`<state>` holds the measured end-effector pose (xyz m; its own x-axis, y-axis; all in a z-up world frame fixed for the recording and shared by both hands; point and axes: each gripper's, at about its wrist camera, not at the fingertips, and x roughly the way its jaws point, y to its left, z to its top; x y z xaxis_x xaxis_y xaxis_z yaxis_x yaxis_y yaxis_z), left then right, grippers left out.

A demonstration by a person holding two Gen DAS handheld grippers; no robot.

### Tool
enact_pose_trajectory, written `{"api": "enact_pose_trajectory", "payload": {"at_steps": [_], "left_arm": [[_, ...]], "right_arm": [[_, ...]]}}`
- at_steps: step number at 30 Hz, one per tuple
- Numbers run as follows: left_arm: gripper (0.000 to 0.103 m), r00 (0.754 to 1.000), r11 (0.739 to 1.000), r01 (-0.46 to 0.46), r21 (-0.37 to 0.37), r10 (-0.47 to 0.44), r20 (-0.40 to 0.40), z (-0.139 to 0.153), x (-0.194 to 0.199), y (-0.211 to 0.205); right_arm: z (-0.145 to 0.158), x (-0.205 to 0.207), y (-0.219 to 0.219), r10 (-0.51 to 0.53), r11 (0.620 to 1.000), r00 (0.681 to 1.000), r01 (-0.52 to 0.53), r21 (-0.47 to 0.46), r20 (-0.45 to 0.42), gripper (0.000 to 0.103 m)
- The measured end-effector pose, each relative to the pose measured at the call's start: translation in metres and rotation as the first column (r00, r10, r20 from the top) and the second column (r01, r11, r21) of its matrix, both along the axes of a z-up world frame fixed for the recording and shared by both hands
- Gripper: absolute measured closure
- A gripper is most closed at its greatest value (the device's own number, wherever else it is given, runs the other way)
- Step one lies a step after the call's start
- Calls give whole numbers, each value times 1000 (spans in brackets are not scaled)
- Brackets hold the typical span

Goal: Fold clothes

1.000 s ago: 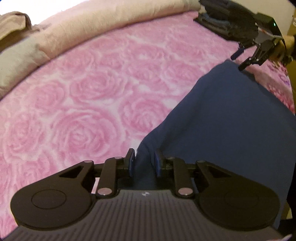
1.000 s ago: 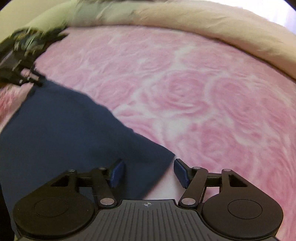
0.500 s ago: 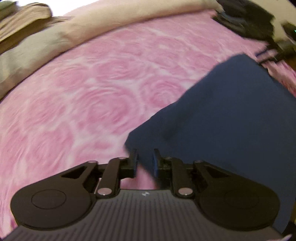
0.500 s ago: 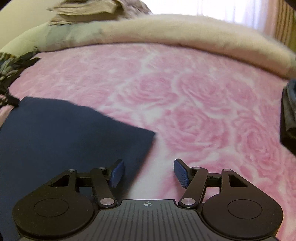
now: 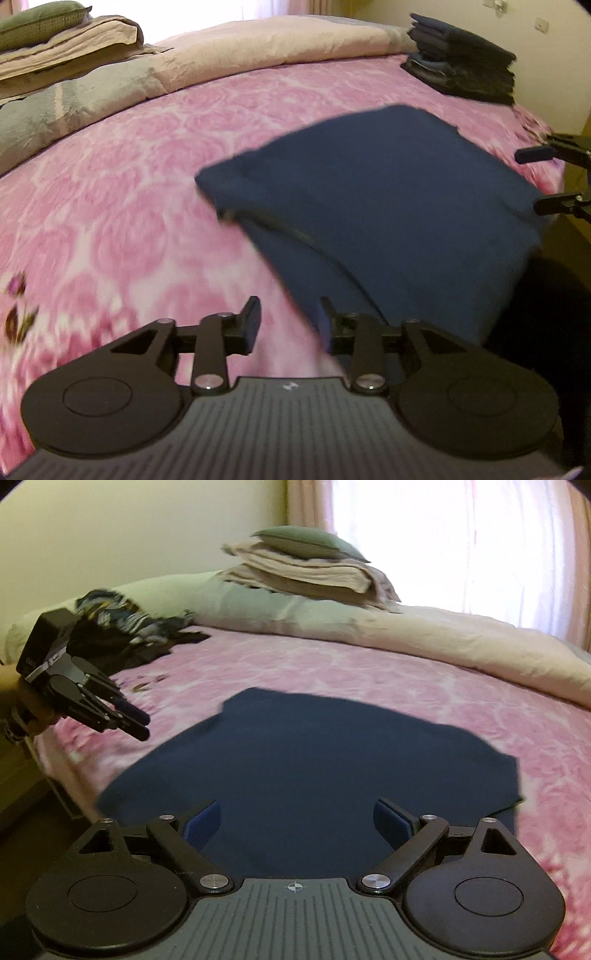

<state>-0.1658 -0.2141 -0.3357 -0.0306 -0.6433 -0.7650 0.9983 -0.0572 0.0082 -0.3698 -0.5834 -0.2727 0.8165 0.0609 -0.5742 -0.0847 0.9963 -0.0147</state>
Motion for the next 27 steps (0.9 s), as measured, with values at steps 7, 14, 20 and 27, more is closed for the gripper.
{"api": "enact_pose_trajectory", "payload": {"at_steps": [7, 14, 20, 27], "left_arm": [[69, 990, 999, 39, 6, -39, 132, -5, -26, 62], [62, 983, 998, 62, -13, -58, 176, -10, -23, 86], [60, 983, 998, 55, -6, -53, 175, -21, -14, 85], [56, 966, 992, 128, -20, -121, 228, -21, -16, 75]], "right_arm": [[-26, 1, 117, 169, 947, 985, -171, -272, -29, 11], [-83, 31, 205, 372, 762, 918, -388, -519, -139, 11], [-120, 65, 215, 371, 637, 908, -400, -658, -193, 42], [-83, 57, 183, 360, 786, 924, -373, -492, -127, 100]]}}
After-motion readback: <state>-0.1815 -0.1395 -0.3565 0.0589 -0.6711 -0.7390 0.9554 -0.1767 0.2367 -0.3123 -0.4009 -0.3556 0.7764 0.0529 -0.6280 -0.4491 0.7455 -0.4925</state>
